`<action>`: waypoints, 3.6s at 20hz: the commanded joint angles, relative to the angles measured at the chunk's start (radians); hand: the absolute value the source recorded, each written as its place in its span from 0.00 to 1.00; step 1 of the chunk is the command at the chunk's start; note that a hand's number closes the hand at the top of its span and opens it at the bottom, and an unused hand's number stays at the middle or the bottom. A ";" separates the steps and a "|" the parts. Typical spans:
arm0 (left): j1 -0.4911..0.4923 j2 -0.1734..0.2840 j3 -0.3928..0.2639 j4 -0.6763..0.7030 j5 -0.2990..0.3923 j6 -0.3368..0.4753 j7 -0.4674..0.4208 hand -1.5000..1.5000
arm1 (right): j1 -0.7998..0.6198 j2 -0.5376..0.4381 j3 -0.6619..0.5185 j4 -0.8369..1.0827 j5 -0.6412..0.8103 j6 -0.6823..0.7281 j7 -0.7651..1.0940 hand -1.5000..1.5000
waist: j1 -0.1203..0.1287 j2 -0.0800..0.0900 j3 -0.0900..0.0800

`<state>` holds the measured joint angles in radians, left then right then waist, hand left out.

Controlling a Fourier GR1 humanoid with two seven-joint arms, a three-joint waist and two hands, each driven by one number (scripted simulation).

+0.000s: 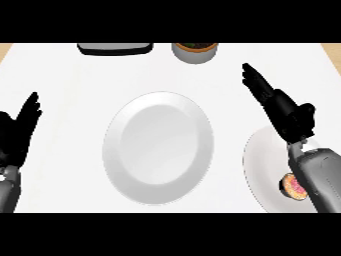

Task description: Pick the cupcake from the plate and place it in the plate

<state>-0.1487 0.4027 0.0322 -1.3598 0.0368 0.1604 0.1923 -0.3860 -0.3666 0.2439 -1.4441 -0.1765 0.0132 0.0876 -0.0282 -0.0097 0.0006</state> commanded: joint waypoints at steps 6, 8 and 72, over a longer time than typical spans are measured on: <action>0.045 -0.078 -0.034 -0.062 0.042 -0.074 -0.204 0.50 | 0.105 0.147 -0.204 -0.012 -0.043 -0.376 0.152 1.00 | 0.005 0.002 -0.003; 0.051 -0.077 -0.031 -0.048 0.064 -0.089 -0.162 0.50 | 0.127 -0.152 -0.141 0.071 0.329 -0.427 0.111 1.00 | -0.025 -0.001 -0.017; 0.070 -0.172 0.048 0.051 -0.003 -0.223 -0.329 0.50 | 0.616 0.140 -0.160 -0.294 0.895 0.018 0.738 1.00 | 0.026 0.010 -0.001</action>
<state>-0.0665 0.2232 0.0612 -1.3401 0.0272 -0.0401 -0.1165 0.2279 -0.2253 0.0823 -1.7813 0.7563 0.0036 0.8998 -0.0016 -0.0005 -0.0005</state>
